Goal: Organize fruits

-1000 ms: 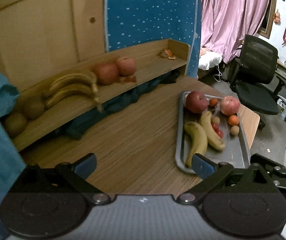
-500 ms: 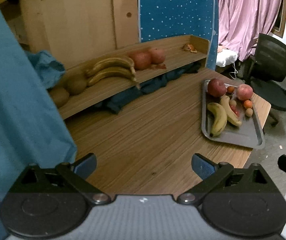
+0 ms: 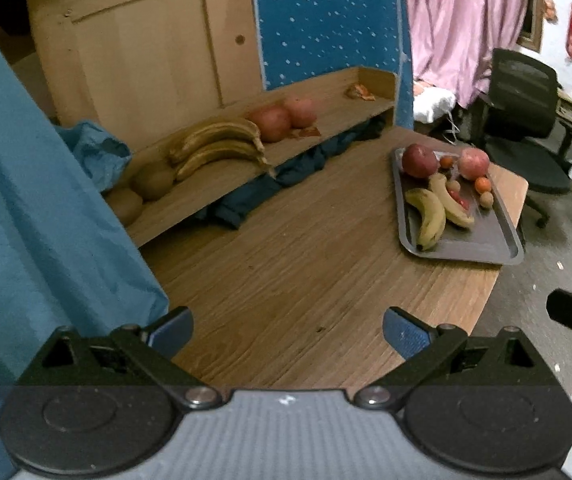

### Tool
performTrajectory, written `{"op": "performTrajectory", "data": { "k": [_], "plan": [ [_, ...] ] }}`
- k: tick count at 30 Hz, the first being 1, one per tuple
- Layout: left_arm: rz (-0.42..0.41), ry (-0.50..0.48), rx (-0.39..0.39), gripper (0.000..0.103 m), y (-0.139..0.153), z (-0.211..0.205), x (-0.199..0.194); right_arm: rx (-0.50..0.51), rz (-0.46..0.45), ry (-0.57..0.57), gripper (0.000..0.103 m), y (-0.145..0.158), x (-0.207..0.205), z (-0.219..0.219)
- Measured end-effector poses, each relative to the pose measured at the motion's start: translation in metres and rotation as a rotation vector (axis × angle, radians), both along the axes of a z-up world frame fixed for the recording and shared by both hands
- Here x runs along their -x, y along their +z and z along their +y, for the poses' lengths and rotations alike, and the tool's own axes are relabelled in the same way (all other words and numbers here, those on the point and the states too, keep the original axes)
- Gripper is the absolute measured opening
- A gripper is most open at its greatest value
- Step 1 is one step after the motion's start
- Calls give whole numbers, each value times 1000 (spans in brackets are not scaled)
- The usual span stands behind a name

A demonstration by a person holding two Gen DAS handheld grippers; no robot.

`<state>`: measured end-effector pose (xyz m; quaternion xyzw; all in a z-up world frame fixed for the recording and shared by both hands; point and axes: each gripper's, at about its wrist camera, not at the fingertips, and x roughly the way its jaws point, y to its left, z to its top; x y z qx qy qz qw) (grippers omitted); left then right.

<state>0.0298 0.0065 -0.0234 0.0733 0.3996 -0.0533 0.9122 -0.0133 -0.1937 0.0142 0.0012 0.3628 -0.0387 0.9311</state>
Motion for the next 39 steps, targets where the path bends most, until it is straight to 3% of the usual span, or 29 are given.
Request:
{"op": "performTrajectory", "data": {
  "k": [4,14,39],
  "plan": [
    [-26,-58,6,103,-8,6,-6,0,-26,-51,102,-9,1,12],
    [16,-131,15,103,-22,13,-18,8,1,-143,102,-16,-5,24],
    [21,-116,37,103,-21,27,-22,15,21,-160,102,-19,-8,28]
  ]
}}
